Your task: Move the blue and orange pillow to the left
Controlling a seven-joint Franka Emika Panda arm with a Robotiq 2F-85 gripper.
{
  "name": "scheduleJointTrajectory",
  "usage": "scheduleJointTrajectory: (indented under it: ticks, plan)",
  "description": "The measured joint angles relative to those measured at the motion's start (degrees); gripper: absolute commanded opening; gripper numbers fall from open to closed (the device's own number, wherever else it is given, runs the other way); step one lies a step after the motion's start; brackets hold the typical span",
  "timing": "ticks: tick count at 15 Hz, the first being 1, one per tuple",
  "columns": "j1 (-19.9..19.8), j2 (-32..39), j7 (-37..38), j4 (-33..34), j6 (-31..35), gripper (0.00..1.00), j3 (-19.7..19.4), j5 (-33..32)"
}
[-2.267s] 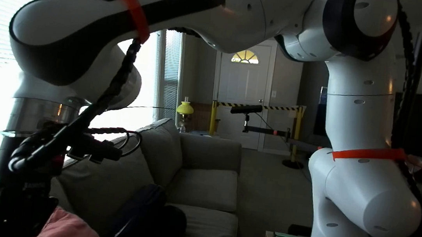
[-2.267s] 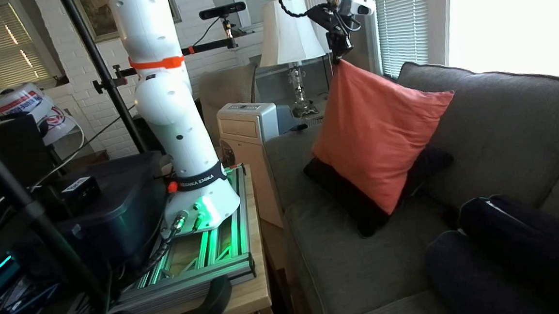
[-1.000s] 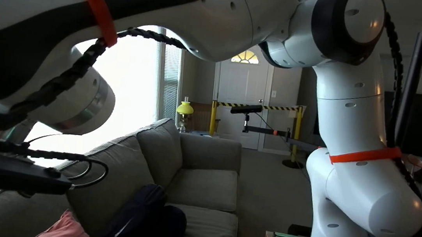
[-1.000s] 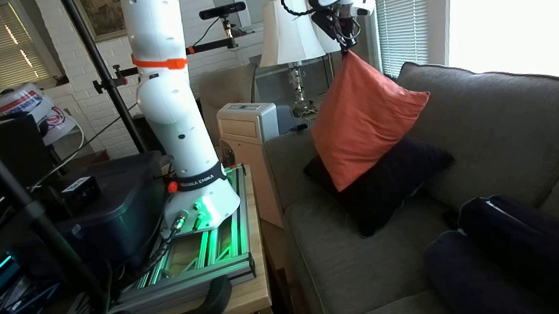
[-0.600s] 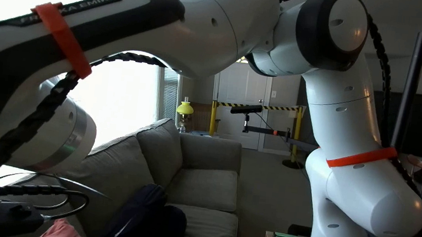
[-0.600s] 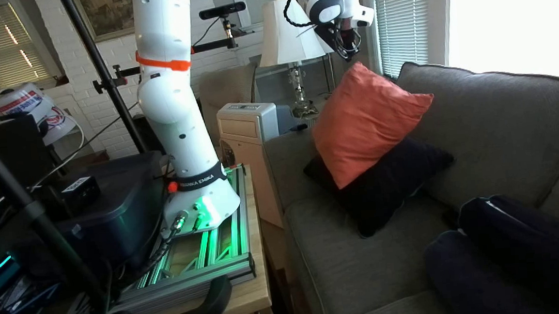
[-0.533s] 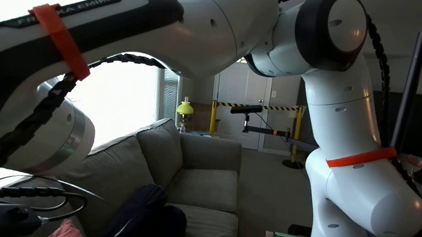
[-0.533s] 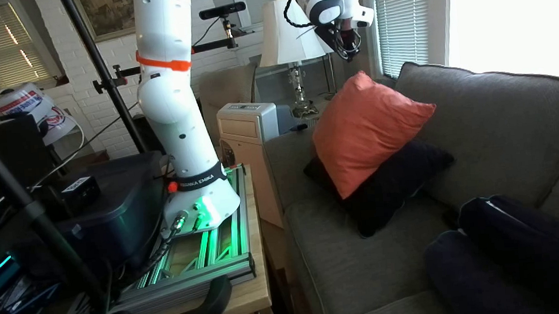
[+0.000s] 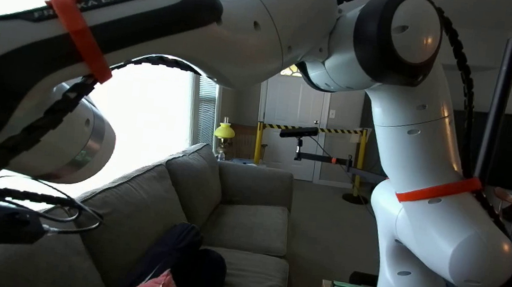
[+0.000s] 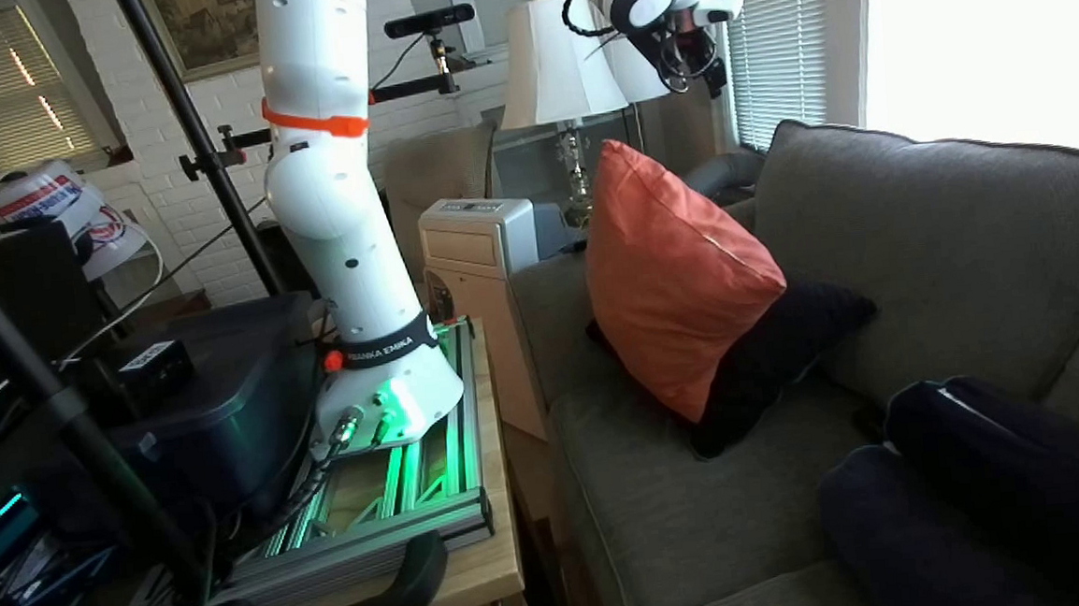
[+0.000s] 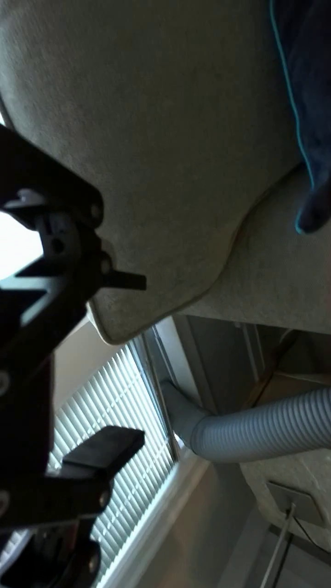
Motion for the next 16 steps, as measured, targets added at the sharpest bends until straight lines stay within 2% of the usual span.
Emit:
scheduleJointTrajectory:
  ticks: [3,8,11,16]
  plan:
    - [0.0,-1.7,8.2,-0.2,-1.1,1.0,-5.0,-10.7]
    - [-0.1,-4.1,15.5,-1.0,-5.9,1.0,-11.5,-25.8]
    - [-0.1,-5.1,18.0,-2.4,-8.5,1.0,-13.4,-33.1]
    - [-0.4,-6.0,20.2,-4.5,-11.7,1.0,-14.9,-40.3]
